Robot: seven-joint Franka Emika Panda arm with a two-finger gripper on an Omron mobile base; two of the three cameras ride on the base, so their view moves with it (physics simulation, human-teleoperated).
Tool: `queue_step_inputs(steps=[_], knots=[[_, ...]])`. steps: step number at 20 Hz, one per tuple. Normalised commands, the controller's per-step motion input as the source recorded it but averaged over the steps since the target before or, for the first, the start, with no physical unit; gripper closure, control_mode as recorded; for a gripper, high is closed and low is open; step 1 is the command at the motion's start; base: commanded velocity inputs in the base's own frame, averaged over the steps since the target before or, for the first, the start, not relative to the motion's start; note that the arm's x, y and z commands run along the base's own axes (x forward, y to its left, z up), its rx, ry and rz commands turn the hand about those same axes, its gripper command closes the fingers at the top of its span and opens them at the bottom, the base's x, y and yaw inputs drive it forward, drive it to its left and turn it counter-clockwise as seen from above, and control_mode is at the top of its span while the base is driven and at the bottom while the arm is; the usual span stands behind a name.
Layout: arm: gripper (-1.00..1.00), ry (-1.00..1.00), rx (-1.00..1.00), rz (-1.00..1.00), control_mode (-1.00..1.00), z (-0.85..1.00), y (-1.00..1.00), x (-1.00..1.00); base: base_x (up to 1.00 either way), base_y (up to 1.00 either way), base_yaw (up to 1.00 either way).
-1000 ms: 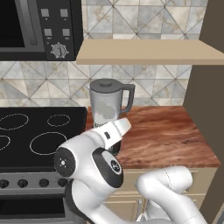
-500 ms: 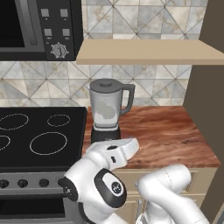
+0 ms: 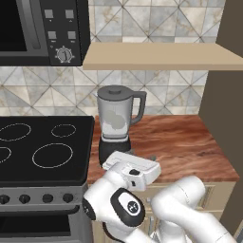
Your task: Grab the lemon and lime from the fridge, place them in the blender, close the lid, and turn on the blender to create a marinade.
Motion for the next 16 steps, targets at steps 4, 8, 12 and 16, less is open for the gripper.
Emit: queue_step_inputs(steps=[4,8,12,16], knots=[[-1.0,-0.08,0.07,-0.14,-1.0,-0.16,-0.1,0.27,0.0,0.0,0.0],[-1.0,-0.02,0.07,-0.06,-1.0,-0.24,0.01,0.37,0.0,0.0,0.0],[-1.0,-0.01,0.06,0.0,-1.0,-0.27,0.16,0.3,0.0,0.0,0.0],[-1.0,-0.01,0.03,0.0,-1.0,-0.3,0.21,0.17,0.0,0.0,0.0]])
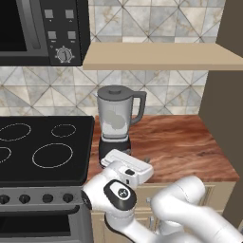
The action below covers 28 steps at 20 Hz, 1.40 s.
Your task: Grab the lemon and lime from the fridge, place them in the blender, close the lid, and turn on the blender to create a marinade.
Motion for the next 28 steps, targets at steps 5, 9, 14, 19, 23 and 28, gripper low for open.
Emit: queue_step_inputs(steps=[5,9,14,19,23,28], knots=[[-1.0,-0.01,0.01,0.0,-1.0,-0.28,0.21,0.06,0.0,0.0,0.0],[-1.0,-0.06,0.01,0.0,-1.0,-0.08,0.08,0.15,0.0,0.0,0.0],[-1.0,-0.09,0.0,0.0,-1.0,-0.01,0.0,0.2,0.0,0.0,0.0],[-1.0,-0.04,0.0,0.0,-1.0,-0.07,0.0,0.2,0.0,0.0,0.0],[-1.0,-0.01,0.0,0.0,-1.0,-0.23,0.0,0.21,0.0,0.0,0.0],[-1.0,0.0,0.0,0.0,-1.0,-0.25,0.01,0.24,0.0,0.0,0.0]])
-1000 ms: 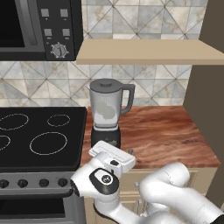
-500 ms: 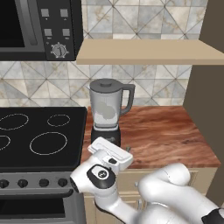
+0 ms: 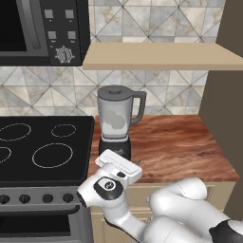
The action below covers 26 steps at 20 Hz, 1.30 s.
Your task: Grab the lemon and lime from the fridge, place them in the blender, close the lid, and turn on the blender to create a marinade.
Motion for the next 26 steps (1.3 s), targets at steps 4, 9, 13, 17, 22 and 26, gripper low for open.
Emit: queue_step_inputs(steps=[4,9,13,17,22,26], knots=[[-1.0,0.0,0.0,0.0,-1.0,-0.23,0.03,0.2,0.0,0.0,0.0],[-1.0,0.0,0.0,0.0,-1.0,-0.15,0.11,0.2,0.0,0.0,0.0],[-1.0,0.0,0.0,0.0,-1.0,-0.11,0.13,0.21,0.0,0.0,0.0],[-1.0,0.0,0.0,0.0,-1.0,-0.12,0.03,0.23,0.0,0.0,0.0],[-1.0,0.0,0.0,0.0,-1.0,-0.18,0.05,0.27,0.0,0.0,0.0],[-1.0,0.0,0.0,0.0,-1.0,-0.16,0.09,0.26,0.0,0.0,0.0]])
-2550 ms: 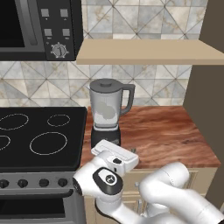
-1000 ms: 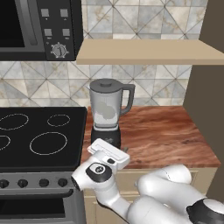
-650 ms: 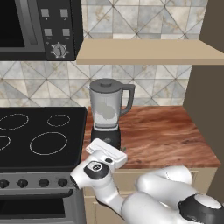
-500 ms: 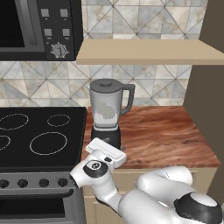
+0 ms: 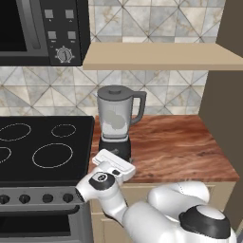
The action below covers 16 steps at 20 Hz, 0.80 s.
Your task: Grab the lemon and lime from the fridge, place them in the blender, close the lid, and turn on the blender to create a marinade.
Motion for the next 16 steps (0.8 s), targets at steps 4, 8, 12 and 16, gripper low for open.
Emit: queue_step_inputs(steps=[4,8,12,16], knots=[[-1.0,0.0,0.0,0.0,-1.0,-0.2,0.14,0.26,0.0,0.0,0.0],[-1.0,0.0,0.0,0.0,-1.0,-0.15,0.1,0.26,0.0,0.0,0.0],[-1.0,-0.03,0.01,0.0,-1.0,-0.05,0.08,0.39,0.0,0.0,0.0],[-1.0,-0.04,0.01,0.0,-1.0,-0.19,0.19,0.43,0.0,0.0,0.0]])
